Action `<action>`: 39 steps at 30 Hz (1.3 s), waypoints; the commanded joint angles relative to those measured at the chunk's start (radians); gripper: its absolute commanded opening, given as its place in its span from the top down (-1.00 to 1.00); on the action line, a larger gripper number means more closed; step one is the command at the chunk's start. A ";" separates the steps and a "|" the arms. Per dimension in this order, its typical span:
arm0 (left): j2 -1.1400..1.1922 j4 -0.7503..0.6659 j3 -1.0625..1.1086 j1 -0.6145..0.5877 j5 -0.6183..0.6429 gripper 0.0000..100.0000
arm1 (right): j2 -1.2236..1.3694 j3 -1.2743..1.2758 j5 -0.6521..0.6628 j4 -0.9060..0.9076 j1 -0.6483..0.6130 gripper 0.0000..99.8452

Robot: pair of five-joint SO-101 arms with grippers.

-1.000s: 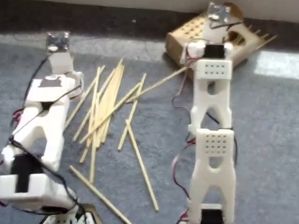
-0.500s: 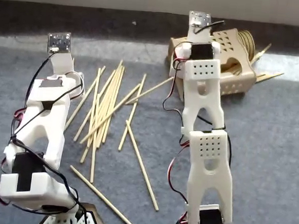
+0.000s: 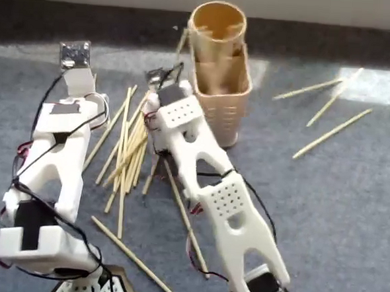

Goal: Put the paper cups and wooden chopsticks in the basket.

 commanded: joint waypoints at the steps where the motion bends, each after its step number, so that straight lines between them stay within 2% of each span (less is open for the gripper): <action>1: -0.033 -0.009 -0.002 -0.002 0.011 0.66 | -0.002 0.058 0.003 0.019 -0.012 0.91; 14: -0.033 -0.012 -0.002 0.004 0.009 0.66 | -0.087 0.076 0.008 0.019 0.007 0.91; 19: -0.033 -0.011 -0.001 0.004 0.009 0.66 | -0.328 0.045 0.075 0.019 0.048 0.90; 24: -0.031 -0.012 -0.001 0.004 0.009 0.66 | -0.691 0.045 0.097 0.021 0.042 0.90; 29: -0.033 -0.009 -0.001 -0.001 0.008 0.66 | -1.101 0.314 0.183 0.021 0.061 0.89; 34: -0.041 -0.008 -0.004 -0.002 0.008 0.66 | -1.474 0.710 0.258 0.019 0.148 0.72; 39: -0.044 -0.008 -0.010 -0.002 0.008 0.66 | -1.799 1.013 0.322 0.019 0.177 0.71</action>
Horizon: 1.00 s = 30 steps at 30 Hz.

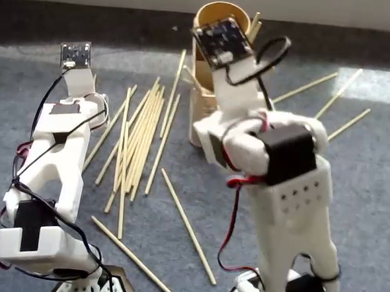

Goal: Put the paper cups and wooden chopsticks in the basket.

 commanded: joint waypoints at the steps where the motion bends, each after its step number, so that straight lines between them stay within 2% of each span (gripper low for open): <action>1: -0.044 -0.006 -0.015 -0.004 0.006 0.66 | -0.282 0.189 0.035 0.013 0.039 0.71; 4: -0.061 0.064 -0.071 -0.022 -0.011 0.66 | -0.483 0.384 0.044 -0.015 0.142 0.71; 9: -0.044 0.462 -0.366 0.010 -0.215 0.66 | -0.754 0.888 0.109 -0.266 0.387 0.71; 12: 0.024 0.694 -0.572 0.039 -0.321 0.66 | -0.843 1.214 0.107 -0.469 0.423 0.71; 16: 0.202 0.879 -0.759 0.087 -0.334 0.61 | -0.874 1.563 0.107 -0.700 0.426 0.71; 20: 0.409 0.928 -0.855 0.145 -0.333 0.42 | -0.875 1.692 0.107 -0.834 0.427 0.71; 26: 0.648 0.931 -1.001 0.248 -0.331 0.46 | -0.875 1.804 0.112 -0.963 0.429 0.71; 30: 0.757 0.927 -1.067 0.266 -0.330 0.46 | -0.875 1.867 0.112 -0.990 0.429 0.71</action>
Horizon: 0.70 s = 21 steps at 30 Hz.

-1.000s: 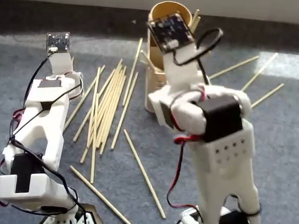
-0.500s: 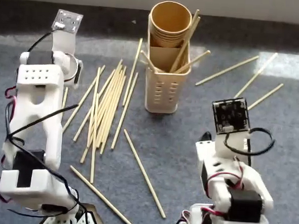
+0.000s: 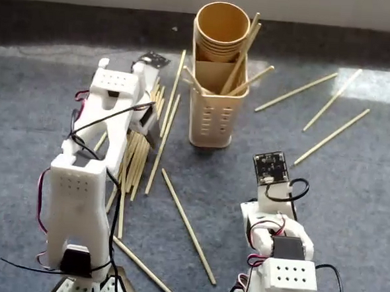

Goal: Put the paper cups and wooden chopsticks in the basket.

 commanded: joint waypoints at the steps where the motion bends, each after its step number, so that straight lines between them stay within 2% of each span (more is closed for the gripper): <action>1: 0.088 0.000 -0.102 0.027 -0.005 0.46 | -0.012 0.008 0.012 -0.031 0.010 0.71; 4: 0.159 0.006 -0.139 0.019 -0.005 0.53 | -0.012 0.008 0.012 -0.031 0.010 0.71; 10: 0.203 0.009 -0.248 -0.041 -0.005 0.99 | -0.012 0.008 0.011 -0.031 0.008 0.71; 21: 0.202 0.233 -0.688 -0.044 -0.005 0.99 | -0.012 0.008 0.008 -0.033 0.007 0.71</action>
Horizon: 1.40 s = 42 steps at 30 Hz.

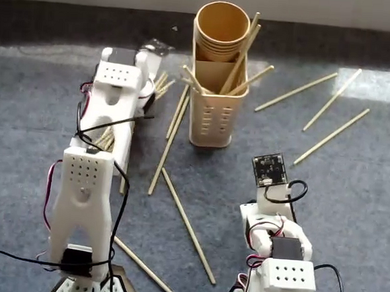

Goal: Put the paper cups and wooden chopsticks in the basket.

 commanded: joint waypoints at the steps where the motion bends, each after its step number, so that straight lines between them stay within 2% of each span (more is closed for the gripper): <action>1: -0.024 0.069 -0.243 -0.018 0.002 0.99 | -0.012 -0.004 0.008 -0.018 0.007 0.71; 7: -0.022 0.069 -0.532 0.004 0.005 0.99 | -0.012 -0.004 0.008 -0.018 0.007 0.71; 11: -0.025 0.068 -0.711 0.030 0.106 0.99 | -0.012 -0.004 0.008 -0.018 0.007 0.71; 17: -0.193 0.066 -0.702 0.058 0.199 0.99 | -0.012 -0.004 0.008 -0.018 0.007 0.71; 27: -0.535 -0.072 -0.693 0.217 0.209 0.99 | -0.012 -0.004 0.008 -0.018 0.007 0.71; 35: -0.559 -0.288 -0.677 0.374 0.258 0.99 | -0.012 -0.004 0.008 -0.018 0.007 0.71; 40: -0.559 -0.379 -0.565 0.440 0.265 0.99 | -0.012 -0.004 0.008 -0.018 0.007 0.71; 42: -0.559 -0.434 -0.507 0.441 0.305 0.99 | -0.012 -0.004 0.008 -0.018 0.007 0.71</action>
